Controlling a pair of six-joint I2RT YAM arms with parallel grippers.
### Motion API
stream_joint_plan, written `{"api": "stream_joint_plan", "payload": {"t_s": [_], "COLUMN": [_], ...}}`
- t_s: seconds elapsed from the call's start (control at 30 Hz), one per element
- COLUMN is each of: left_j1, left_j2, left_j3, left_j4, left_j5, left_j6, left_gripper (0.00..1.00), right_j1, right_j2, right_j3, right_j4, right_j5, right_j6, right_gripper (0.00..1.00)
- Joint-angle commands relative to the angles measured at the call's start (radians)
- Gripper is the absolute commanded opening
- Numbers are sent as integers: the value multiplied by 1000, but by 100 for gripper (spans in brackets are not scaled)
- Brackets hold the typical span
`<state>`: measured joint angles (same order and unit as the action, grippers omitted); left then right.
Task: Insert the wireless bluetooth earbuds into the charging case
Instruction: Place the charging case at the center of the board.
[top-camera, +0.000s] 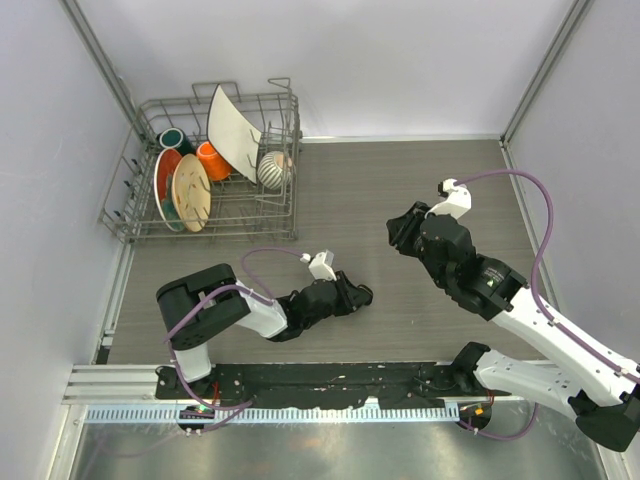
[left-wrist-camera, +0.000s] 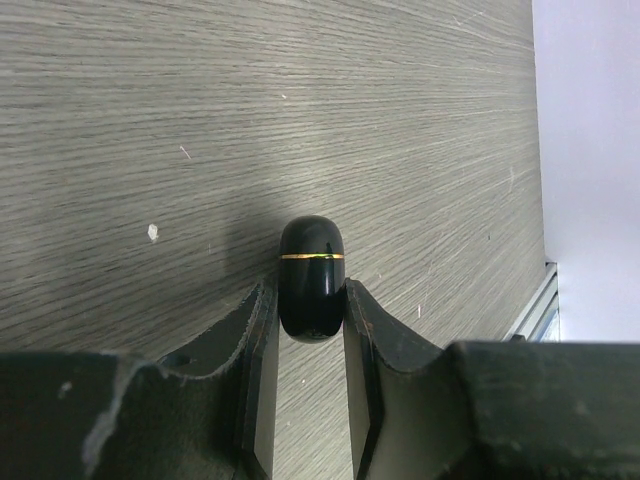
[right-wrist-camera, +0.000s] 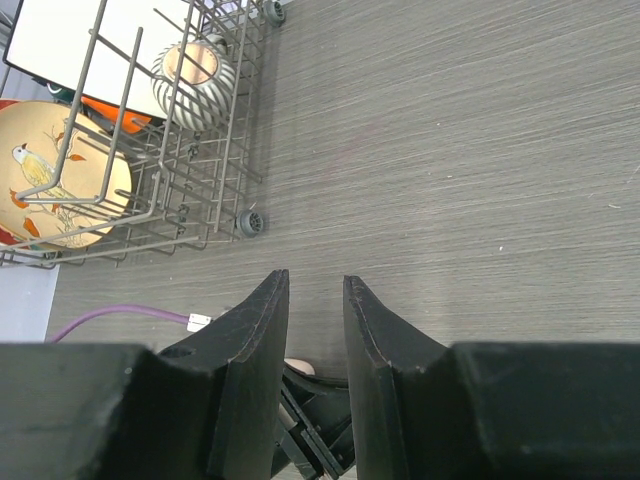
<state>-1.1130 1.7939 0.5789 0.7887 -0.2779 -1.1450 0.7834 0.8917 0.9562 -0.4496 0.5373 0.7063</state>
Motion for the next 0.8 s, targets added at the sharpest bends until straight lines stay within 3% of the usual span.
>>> {"api": "stream_joint_plan", "payload": {"t_s": [0.0,0.33,0.5,0.6,0.77], "left_j1": [-5,-5,-5,-4,-5], "left_j2": [-18,-44,-79,-97,-136], "left_j3": [12,2,50,52,67], "left_j4": [21,-12,-144,-166,-204], "left_j5": [-38,-50,-55,-70,-73], "left_j6": [-1,13,60,70,108], "left_gripper": [31,38,40,49,54], "right_j1": [-3,-3,-3,-3,-3], "right_j2": [-13,-31,-33,-34,-31], "right_j3": [4,-10,-13,-16,-19], "right_j4": [34,34,34,34,35], "right_j5": [36,55,59,59,64], "right_j6": [-4,4,7,5,2], "right_gripper": [34,35,35,35,35]}}
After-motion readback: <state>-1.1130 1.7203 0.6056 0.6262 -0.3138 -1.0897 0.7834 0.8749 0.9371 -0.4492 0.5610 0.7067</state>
